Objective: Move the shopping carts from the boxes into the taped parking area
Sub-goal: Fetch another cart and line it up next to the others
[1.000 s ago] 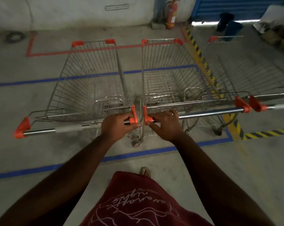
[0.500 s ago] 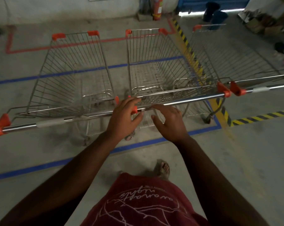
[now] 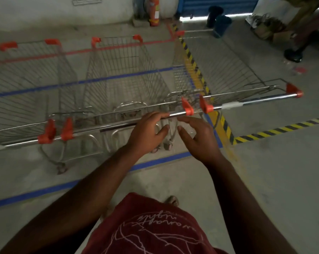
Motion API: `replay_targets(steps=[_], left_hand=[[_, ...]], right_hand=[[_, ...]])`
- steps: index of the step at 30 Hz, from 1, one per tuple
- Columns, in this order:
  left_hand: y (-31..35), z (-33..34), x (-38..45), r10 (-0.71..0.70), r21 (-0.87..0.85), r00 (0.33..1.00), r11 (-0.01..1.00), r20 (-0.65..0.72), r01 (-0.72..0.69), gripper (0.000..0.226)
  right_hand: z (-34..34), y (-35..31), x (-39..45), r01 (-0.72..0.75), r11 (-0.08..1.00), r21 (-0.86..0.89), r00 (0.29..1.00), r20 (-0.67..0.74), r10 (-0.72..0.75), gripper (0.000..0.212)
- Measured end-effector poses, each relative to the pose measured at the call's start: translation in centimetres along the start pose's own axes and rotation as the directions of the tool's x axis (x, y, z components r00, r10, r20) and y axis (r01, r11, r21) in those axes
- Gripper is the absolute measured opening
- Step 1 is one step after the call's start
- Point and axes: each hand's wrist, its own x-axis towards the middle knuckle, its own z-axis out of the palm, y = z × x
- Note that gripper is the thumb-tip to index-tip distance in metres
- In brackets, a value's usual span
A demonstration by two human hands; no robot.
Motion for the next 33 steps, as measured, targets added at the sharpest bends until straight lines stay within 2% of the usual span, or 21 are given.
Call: replay_targets(steps=[3, 5, 8, 12, 16, 18, 22, 25, 28, 33], left_hand=[[2.2, 3.4, 2.0, -0.03, 0.018, 0.999, 0.999, 0.024, 0.029, 0.04], [2.8, 5.0, 3.5, -0.045, 0.032, 0.998, 0.999, 0.033, 0.044, 0.039], [3.1, 7.0, 5.9, -0.059, 0.058, 0.998, 0.997, 0.028, 0.058, 0.037], [2.6, 9.8, 8.8, -0.069, 0.13, 0.997, 0.989, -0.029, 0.072, 0.043], [2.0, 12.2, 10.4, -0.187, 0.241, 0.979, 0.949, -0.086, 0.203, 0.054], [1.9, 12.9, 10.6, -0.202, 0.308, 0.968, 0.921, -0.147, 0.239, 0.057], [2.1, 13.3, 10.9, -0.256, 0.418, 0.955, 0.859, -0.149, 0.296, 0.068], [2.3, 13.7, 10.7, -0.233, 0.585, 0.96, 0.761, -0.156, 0.28, 0.08], [2.3, 14.2, 10.5, -0.254, 0.657, 0.959, 0.704, -0.124, 0.271, 0.092], [2.4, 13.8, 10.2, -0.381, 0.602, 0.924, 0.734, -0.017, 0.314, 0.124]], right_hand=[[-3.0, 3.8, 0.1, -0.067, 0.997, -0.035, 0.998, 0.006, 0.067, 0.032], [-4.3, 5.6, 1.1, -0.048, 0.997, -0.054, 0.999, 0.02, 0.05, 0.035], [-5.0, 8.3, 3.3, -0.048, 0.991, -0.122, 0.992, 0.107, 0.061, 0.045], [-4.7, 12.1, 6.5, -0.089, 0.969, -0.229, 0.977, 0.171, 0.13, 0.054], [-5.2, 17.1, 7.2, -0.082, 0.916, -0.392, 0.941, 0.271, 0.2, 0.056], [-5.1, 19.5, 7.9, -0.039, 0.889, -0.455, 0.932, 0.305, 0.197, 0.053], [-4.4, 20.4, 10.2, -0.014, 0.883, -0.469, 0.92, 0.341, 0.196, 0.031], [-4.7, 20.5, 9.8, 0.06, 0.884, -0.464, 0.933, 0.341, 0.115, 0.025], [-5.1, 20.9, 9.2, 0.091, 0.905, -0.416, 0.941, 0.334, 0.059, 0.024], [-5.1, 20.5, 8.8, 0.131, 0.911, -0.391, 0.912, 0.408, 0.044, 0.025]])
